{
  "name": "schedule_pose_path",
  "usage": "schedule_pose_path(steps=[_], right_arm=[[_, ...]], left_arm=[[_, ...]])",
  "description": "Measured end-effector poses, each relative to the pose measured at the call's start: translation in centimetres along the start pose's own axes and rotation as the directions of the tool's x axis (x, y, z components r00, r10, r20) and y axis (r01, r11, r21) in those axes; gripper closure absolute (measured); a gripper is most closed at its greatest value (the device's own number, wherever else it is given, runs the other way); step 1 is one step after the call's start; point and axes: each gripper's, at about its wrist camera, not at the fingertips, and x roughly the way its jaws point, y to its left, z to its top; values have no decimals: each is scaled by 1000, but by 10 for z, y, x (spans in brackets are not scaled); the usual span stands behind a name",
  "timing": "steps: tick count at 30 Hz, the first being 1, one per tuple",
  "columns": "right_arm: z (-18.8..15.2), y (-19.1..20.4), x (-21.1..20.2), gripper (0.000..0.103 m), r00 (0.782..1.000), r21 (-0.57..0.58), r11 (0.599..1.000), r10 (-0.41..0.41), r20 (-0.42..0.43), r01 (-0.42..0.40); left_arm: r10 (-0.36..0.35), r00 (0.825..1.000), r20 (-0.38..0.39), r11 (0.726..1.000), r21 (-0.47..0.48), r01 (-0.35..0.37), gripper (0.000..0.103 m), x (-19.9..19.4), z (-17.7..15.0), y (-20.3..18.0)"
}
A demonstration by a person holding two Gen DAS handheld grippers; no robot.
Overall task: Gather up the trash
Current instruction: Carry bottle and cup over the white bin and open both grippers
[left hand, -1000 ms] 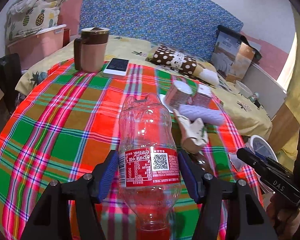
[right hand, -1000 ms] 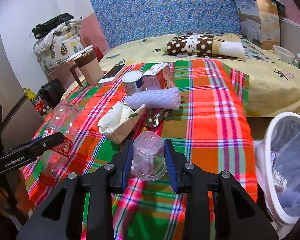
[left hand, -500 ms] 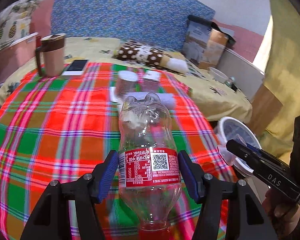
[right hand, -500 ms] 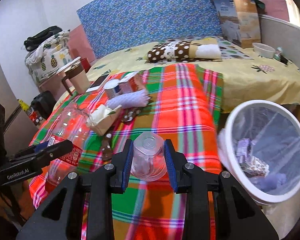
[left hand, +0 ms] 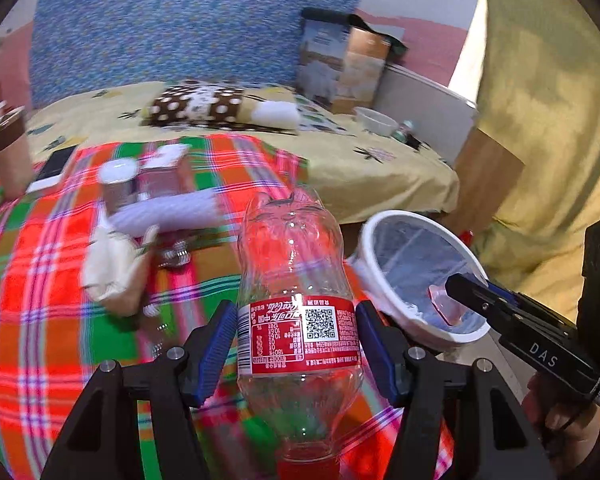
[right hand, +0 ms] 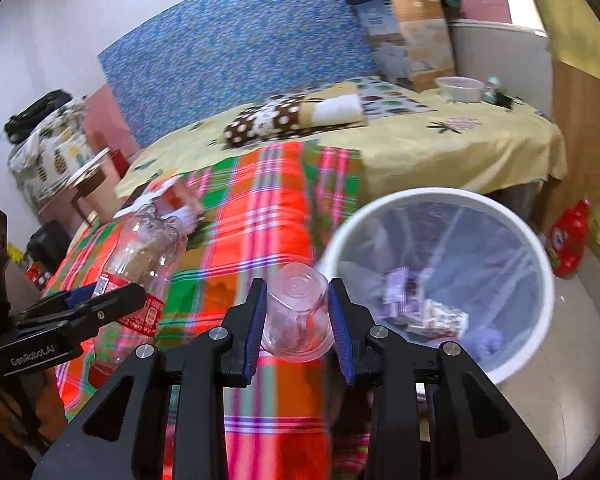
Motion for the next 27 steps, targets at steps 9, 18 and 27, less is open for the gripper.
schedule_pose_path(steps=[9, 18, 27], right_arm=[[-4, -45, -6, 69, 996, 80, 993, -85, 1, 85], [-10, -71, -4, 69, 992, 123, 984, -123, -27, 125], [-13, -86, -3, 69, 987, 133, 979, -151, -47, 156]], left_arm=[[-93, 995, -37, 992, 82, 96, 42, 39, 16, -47], [-150, 984, -94, 980, 121, 161, 42, 79, 23, -81], [-194, 970, -149, 969, 125, 213, 41, 111, 26, -103]])
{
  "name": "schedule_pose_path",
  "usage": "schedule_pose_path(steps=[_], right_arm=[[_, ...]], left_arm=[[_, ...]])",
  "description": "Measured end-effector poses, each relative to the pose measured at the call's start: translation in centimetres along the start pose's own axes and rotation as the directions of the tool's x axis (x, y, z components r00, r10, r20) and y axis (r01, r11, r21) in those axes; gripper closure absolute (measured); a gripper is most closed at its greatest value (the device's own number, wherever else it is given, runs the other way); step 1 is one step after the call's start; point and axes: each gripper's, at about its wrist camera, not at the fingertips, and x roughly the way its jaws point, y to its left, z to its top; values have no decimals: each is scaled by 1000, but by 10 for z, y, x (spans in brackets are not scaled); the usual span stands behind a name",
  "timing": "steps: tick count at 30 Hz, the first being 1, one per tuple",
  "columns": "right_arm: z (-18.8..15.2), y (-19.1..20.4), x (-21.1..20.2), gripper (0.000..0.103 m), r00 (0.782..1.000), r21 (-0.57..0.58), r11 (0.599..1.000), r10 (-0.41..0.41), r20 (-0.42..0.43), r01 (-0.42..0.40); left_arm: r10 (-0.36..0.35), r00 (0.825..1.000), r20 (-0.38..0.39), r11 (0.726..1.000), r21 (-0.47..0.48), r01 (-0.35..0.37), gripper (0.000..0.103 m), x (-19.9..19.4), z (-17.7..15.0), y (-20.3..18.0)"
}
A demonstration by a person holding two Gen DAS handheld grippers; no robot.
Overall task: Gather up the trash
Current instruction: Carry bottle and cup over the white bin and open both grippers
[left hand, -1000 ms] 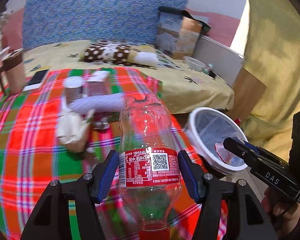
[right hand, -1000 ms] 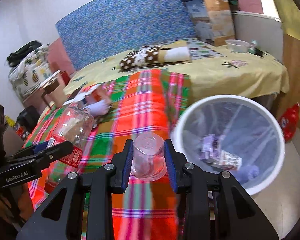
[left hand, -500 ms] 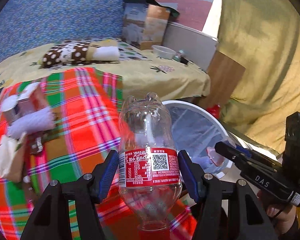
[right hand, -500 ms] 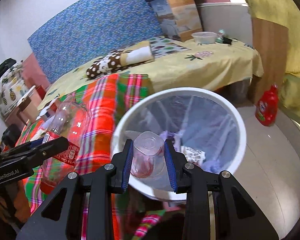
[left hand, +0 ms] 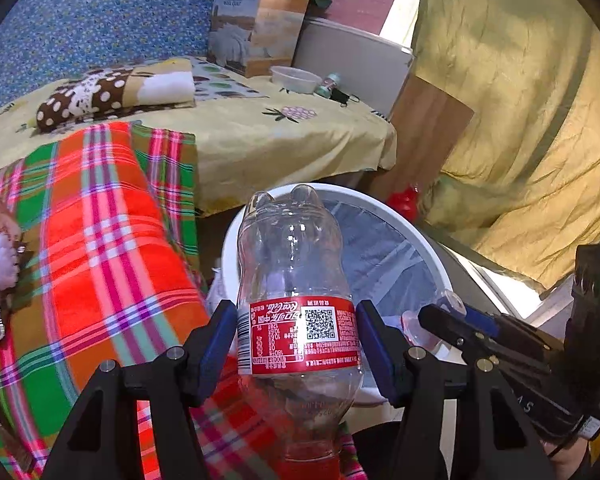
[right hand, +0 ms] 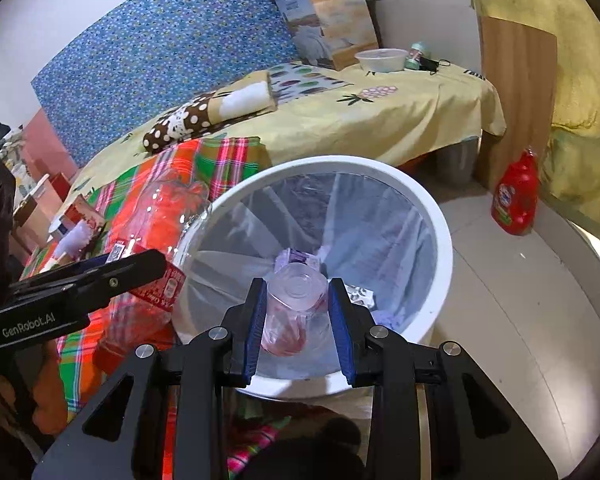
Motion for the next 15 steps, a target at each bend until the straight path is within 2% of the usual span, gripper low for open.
schedule_pose_path(steps=[8, 15], right_arm=[[-2, -7, 6, 69, 999, 2, 1000, -14, -30, 14], [-1, -6, 7, 69, 999, -4, 1000, -16, -45, 16]], left_arm=[[-32, 999, -26, 999, -10, 32, 41, 13, 5, -3], [-70, 998, 11, 997, -15, 70, 40, 5, 8, -6]])
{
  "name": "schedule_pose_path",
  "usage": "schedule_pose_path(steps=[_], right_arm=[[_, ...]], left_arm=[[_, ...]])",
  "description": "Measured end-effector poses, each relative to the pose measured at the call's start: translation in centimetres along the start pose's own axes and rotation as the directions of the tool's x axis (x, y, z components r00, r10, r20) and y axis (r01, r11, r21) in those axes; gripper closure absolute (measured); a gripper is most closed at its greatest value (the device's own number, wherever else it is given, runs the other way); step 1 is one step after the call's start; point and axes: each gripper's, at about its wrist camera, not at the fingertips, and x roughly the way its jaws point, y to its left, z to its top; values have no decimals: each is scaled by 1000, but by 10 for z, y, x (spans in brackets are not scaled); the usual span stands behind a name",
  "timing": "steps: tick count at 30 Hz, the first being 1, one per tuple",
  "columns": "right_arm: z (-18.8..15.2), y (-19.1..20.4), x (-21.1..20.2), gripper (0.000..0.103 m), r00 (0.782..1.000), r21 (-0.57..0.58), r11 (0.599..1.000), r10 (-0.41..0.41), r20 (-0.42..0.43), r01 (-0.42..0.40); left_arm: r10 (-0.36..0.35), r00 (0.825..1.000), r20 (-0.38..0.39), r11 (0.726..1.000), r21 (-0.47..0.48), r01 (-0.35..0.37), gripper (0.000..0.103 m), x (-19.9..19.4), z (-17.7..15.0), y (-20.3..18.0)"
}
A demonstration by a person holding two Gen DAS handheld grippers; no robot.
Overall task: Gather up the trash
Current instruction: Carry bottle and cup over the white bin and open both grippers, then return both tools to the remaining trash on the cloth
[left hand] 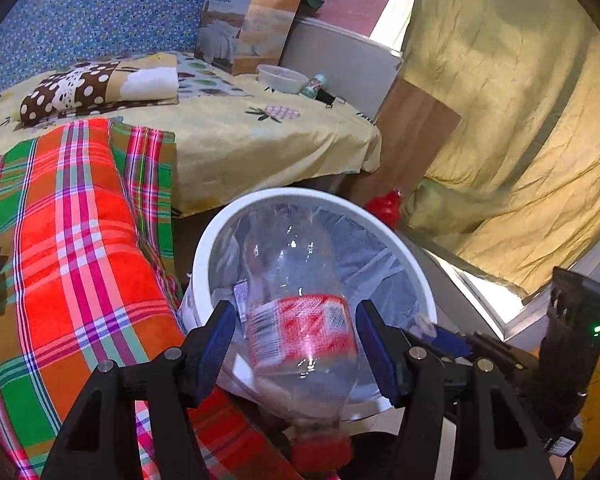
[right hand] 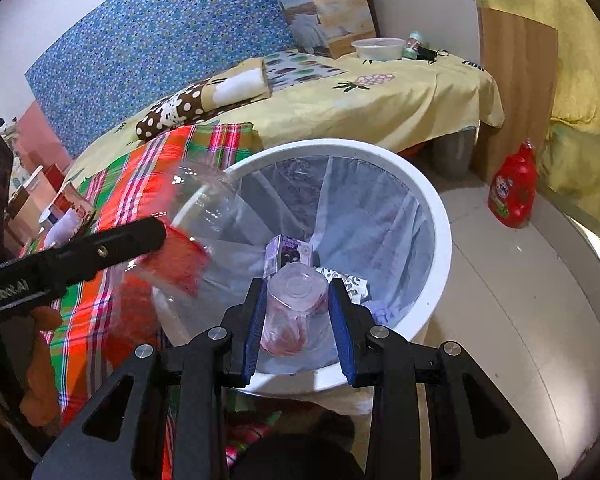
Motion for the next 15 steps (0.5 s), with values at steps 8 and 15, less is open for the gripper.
schedule_pose_path(steps=[8, 15], right_arm=[[0, -1, -3, 64, 1000, 18, 1000, -12, 12, 11], [0, 6, -8, 50, 999, 7, 1000, 5, 33, -5]], left_arm=[[-9, 999, 34, 1000, -26, 10, 38, -14, 1, 5], [8, 998, 60, 999, -43, -6, 38, -34, -6, 14]])
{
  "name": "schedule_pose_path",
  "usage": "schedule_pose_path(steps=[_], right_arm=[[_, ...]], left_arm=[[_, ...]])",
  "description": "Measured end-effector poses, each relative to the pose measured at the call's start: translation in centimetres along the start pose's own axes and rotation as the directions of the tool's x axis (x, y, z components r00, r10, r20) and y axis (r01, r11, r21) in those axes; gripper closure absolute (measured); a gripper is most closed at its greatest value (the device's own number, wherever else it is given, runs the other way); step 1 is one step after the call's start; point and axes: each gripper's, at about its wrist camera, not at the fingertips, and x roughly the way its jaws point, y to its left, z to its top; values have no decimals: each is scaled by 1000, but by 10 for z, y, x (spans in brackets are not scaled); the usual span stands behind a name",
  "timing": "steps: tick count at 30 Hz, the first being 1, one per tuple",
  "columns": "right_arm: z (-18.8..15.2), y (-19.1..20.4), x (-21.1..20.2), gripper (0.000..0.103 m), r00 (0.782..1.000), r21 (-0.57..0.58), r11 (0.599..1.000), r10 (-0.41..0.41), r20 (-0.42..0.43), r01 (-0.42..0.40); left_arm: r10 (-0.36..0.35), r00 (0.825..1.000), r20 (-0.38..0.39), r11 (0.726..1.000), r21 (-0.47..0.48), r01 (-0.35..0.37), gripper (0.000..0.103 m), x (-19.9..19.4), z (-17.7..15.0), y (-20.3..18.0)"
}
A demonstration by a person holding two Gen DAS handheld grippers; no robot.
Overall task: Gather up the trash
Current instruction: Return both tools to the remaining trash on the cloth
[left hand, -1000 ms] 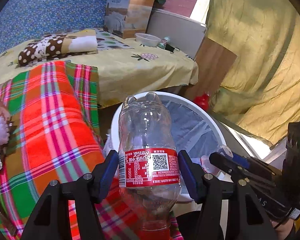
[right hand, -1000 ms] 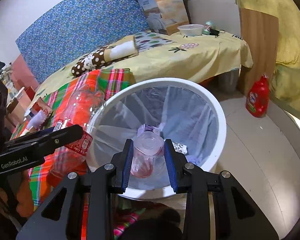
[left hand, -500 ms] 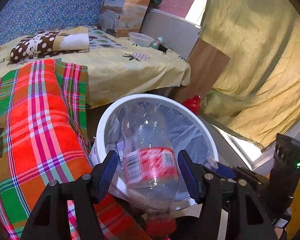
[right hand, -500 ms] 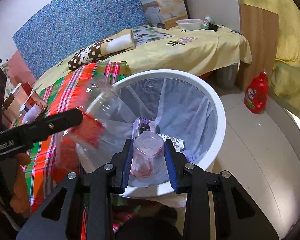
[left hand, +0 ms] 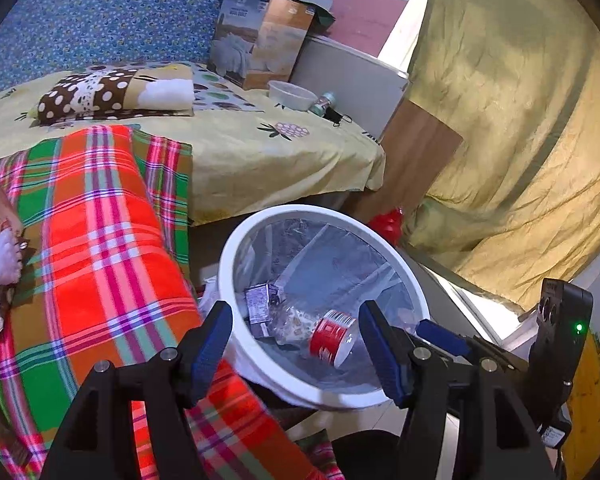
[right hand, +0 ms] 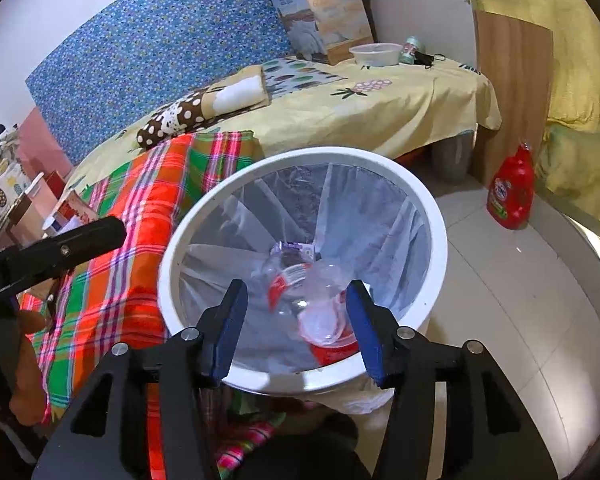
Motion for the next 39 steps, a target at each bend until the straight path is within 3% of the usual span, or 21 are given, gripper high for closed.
schedule_pose_path(steps=[9, 16, 26, 39], right_arm=[[1, 12, -16, 50, 999, -22, 1000, 9, 41, -8], [-2, 34, -28, 50, 996, -67, 996, 65, 66, -61], [-10, 76, -35, 50, 984, -150, 977, 163, 69, -152], [-22, 120, -26, 50, 963, -230, 938, 268, 6, -259]], left_arm=[[49, 998, 39, 999, -11, -49, 38, -33, -15, 8], [91, 993, 77, 996, -31, -89, 38, -65, -31, 21], [187, 975, 119, 980, -92, -177, 38, -107, -53, 48], [301, 946, 119, 943, -184, -277, 45, -151, -83, 94]])
